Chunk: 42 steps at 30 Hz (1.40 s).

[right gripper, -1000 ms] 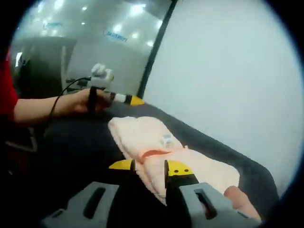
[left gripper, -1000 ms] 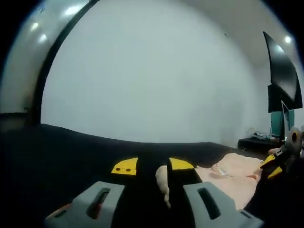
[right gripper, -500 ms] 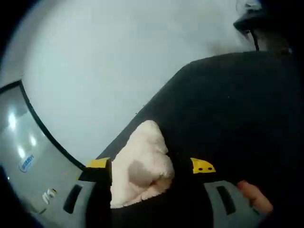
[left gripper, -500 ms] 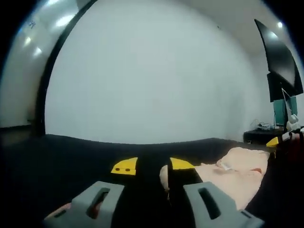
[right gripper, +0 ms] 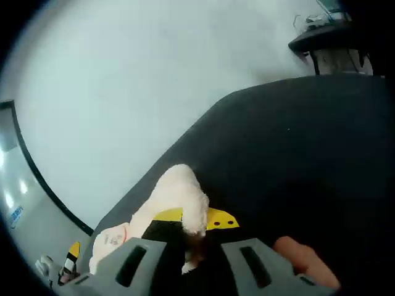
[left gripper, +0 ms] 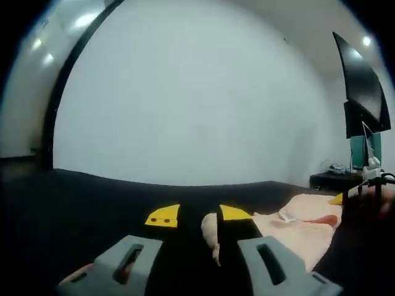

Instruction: Fold the towel on the table until its edges align and the towel forms a compact rectangular stack.

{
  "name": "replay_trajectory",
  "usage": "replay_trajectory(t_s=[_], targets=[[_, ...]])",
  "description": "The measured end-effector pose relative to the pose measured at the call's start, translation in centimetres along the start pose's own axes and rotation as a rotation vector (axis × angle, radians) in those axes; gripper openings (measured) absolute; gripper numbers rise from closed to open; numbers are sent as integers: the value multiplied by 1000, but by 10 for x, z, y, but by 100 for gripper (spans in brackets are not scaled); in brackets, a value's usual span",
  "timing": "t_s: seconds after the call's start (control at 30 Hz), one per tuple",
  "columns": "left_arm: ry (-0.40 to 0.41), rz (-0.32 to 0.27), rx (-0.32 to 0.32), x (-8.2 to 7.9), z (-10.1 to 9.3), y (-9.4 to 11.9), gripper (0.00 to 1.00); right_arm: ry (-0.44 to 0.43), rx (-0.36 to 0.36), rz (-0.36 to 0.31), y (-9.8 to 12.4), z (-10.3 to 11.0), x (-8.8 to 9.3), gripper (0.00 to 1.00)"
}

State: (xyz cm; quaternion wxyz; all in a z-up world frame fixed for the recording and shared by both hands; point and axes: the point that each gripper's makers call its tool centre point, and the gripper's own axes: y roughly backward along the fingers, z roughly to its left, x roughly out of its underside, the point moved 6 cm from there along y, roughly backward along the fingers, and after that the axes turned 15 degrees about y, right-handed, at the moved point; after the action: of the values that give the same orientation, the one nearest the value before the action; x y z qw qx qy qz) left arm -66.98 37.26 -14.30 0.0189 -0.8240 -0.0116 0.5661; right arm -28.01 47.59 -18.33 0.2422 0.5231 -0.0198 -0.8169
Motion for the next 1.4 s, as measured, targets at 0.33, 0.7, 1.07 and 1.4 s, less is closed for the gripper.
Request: replay_trajectory(t_s=[0.33,0.7,1.07,1.4], targets=[[100,-60,-60,-9,19,6,22,157,-107,-224,8,83,-51,6],[164,-73,-123,-8,36,12,22,714,-340,-309,16,242,-2,7],[202,-109,-162,-12,42,16,22,1388,-424,-278,14,297,100,7],[165,-155,-169,-23,45,21,21,1602,-515,-167,3,302,146,23]])
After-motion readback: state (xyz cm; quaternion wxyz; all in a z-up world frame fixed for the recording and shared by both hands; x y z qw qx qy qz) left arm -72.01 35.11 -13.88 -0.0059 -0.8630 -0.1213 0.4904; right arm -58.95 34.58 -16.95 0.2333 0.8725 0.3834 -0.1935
